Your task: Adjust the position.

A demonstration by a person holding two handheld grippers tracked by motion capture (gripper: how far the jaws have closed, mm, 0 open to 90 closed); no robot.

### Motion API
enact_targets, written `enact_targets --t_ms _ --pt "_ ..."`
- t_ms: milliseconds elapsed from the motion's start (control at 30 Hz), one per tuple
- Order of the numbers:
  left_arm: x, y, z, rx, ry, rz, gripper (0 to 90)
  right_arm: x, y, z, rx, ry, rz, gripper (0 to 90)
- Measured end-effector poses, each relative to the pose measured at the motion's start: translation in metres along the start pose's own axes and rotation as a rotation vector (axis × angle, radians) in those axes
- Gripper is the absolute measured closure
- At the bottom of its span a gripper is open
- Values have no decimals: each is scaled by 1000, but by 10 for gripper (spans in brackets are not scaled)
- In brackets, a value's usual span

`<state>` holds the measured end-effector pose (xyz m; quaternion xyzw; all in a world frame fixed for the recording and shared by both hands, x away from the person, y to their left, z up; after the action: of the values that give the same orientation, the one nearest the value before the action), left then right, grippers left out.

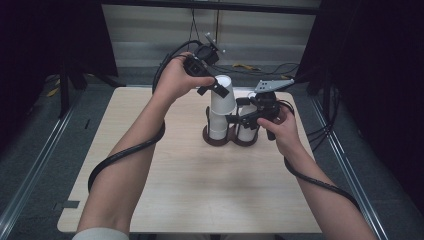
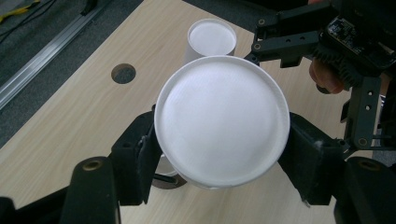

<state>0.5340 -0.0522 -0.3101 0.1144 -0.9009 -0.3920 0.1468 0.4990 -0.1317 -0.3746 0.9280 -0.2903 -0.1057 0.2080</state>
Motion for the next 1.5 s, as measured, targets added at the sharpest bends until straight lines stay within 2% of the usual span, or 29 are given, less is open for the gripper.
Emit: enact_targets --t_ms 333,500,900,1033,1133,1167,1300,1500 --pt "0 -4 1 2 7 14 337 1 -7 -2 8 -5 3 120" --pt "2 -8 0 1 9 25 337 5 -10 1 8 -10 21 118" --pt "12 -14 -10 30 23 69 338 8 -19 -3 21 -13 44 118" --pt "11 -14 -10 36 20 75 338 10 -21 -3 25 -13 55 133" --pt "13 -14 -11 50 33 94 338 12 -20 -3 30 -18 63 144" --pt "13 -14 -10 49 30 95 337 12 -20 -3 33 -23 59 174" --pt "12 -14 -10 55 30 92 336 14 -19 -2 23 -5 76 186" --pt "13 -14 -9 58 -9 87 330 15 -18 -1 4 9 88 202"
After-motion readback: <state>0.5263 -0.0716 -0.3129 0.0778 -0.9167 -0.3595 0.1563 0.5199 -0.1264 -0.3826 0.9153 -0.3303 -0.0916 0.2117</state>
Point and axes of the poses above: each handheld gripper's, and its own axes: y roughly backward along the jaws, z roughly out of its underside, x roughly to its right, the point moved 10 cm from there along -y, roughly forward along the jaws, and after that the axes turned 5 degrees about z, right-handed, at the moved point
